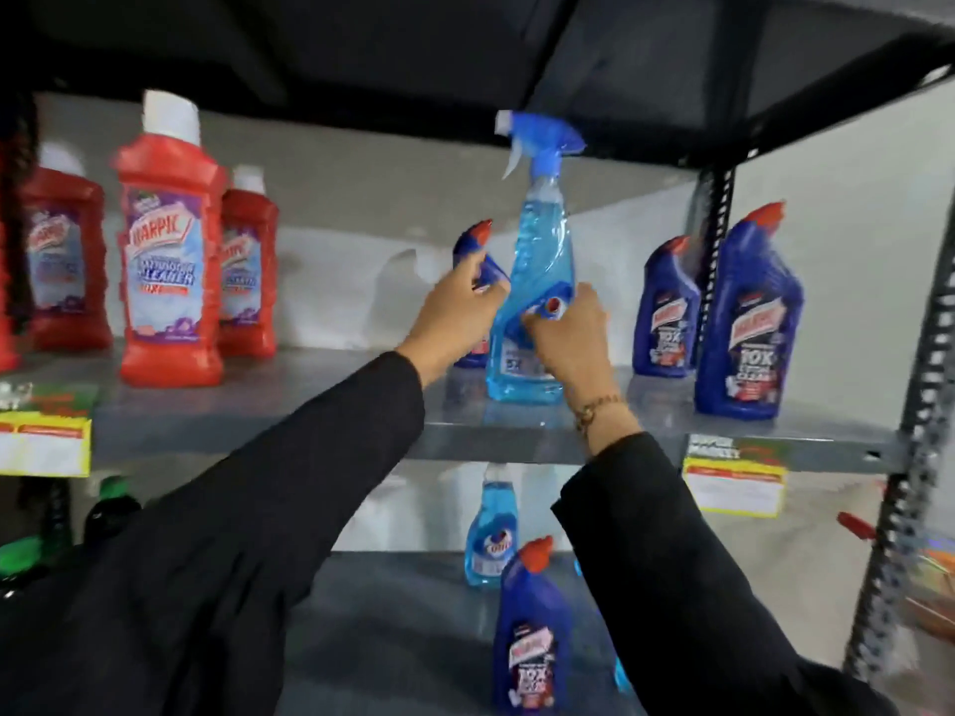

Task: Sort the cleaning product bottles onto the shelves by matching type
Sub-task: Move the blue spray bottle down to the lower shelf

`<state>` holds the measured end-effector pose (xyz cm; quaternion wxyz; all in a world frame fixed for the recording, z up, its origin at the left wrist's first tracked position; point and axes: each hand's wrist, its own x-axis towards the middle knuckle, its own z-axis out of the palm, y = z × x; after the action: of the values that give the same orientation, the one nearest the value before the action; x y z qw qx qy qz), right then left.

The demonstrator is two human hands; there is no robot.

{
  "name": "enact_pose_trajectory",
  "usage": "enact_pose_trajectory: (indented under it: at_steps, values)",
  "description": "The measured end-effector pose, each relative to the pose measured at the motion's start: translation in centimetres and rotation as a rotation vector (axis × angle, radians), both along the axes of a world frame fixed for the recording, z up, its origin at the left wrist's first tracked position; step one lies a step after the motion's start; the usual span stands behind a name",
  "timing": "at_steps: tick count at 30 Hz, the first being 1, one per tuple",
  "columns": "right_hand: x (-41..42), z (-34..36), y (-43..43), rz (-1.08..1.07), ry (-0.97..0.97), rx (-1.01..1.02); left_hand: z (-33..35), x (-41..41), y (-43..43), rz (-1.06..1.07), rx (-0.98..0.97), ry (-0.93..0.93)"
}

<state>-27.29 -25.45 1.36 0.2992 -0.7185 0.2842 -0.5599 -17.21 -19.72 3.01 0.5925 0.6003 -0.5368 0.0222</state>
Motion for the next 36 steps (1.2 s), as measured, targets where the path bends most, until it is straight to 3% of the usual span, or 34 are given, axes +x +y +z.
enact_pose_trajectory:
  at_steps: [3,7,15,19,28,32,36]
  values:
    - [-0.2,-0.2,-2.5,0.171,0.024,0.1,0.0,-1.4,-2.0,-0.03,0.124,0.082]
    - [-2.4,-0.8,-1.4,0.168,0.04,0.045,-0.4,-3.0,-1.5,-0.137,0.017,0.183]
    - [-7.8,-3.2,4.8,0.315,-0.182,-0.263,-3.0,-7.7,5.2,-0.008,-0.301,0.027]
    - [-9.0,-9.2,7.2,0.377,-0.248,-0.21,-8.7,-9.1,8.7,0.016,-0.322,-0.004]
    - [-4.1,-26.7,7.1,0.37,-0.088,0.068,-26.2,-3.5,10.0,0.163,0.013,-0.102]
    - [-1.2,-31.1,4.7,0.411,0.082,0.173,-30.6,-0.5,9.0,0.16,0.339,0.009]
    - [0.9,-33.5,2.9,0.432,0.216,0.327,-32.8,1.2,7.6,0.157,0.516,0.057]
